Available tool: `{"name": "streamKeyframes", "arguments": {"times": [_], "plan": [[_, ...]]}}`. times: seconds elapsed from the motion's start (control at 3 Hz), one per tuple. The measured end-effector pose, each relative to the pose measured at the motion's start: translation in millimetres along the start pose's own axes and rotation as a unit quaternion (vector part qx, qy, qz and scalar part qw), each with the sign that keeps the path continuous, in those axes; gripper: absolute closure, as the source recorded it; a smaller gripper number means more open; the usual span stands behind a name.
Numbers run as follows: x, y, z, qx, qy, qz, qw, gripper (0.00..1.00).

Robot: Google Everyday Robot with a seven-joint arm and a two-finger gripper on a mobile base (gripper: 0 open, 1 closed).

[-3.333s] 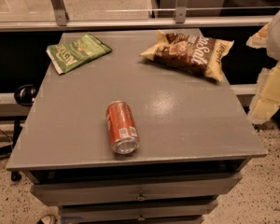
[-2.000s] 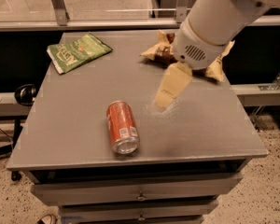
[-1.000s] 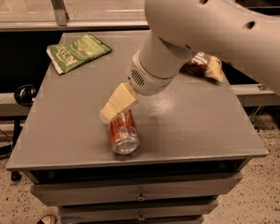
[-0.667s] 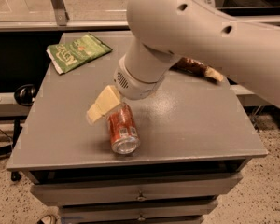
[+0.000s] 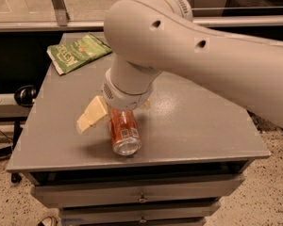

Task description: Move coke can near green jalapeno chip bag

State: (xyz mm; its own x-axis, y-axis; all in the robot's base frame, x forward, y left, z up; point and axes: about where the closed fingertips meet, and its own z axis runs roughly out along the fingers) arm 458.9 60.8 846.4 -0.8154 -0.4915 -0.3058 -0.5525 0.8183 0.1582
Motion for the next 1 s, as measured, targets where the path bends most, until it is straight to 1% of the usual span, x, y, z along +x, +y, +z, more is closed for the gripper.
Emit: {"name": "streamKeyframes", "arguments": {"times": [0.33,0.67,1.0], "plan": [[3.9,1.5,3.4,0.017,0.0,0.006,0.9998,0.18],[5.0,-3.2,2.3,0.036,-0.007,0.009,0.9993,0.42],[1.0,-9.5,-1.3,0.047,-0.019,0.007,0.9987,0.65]]}}
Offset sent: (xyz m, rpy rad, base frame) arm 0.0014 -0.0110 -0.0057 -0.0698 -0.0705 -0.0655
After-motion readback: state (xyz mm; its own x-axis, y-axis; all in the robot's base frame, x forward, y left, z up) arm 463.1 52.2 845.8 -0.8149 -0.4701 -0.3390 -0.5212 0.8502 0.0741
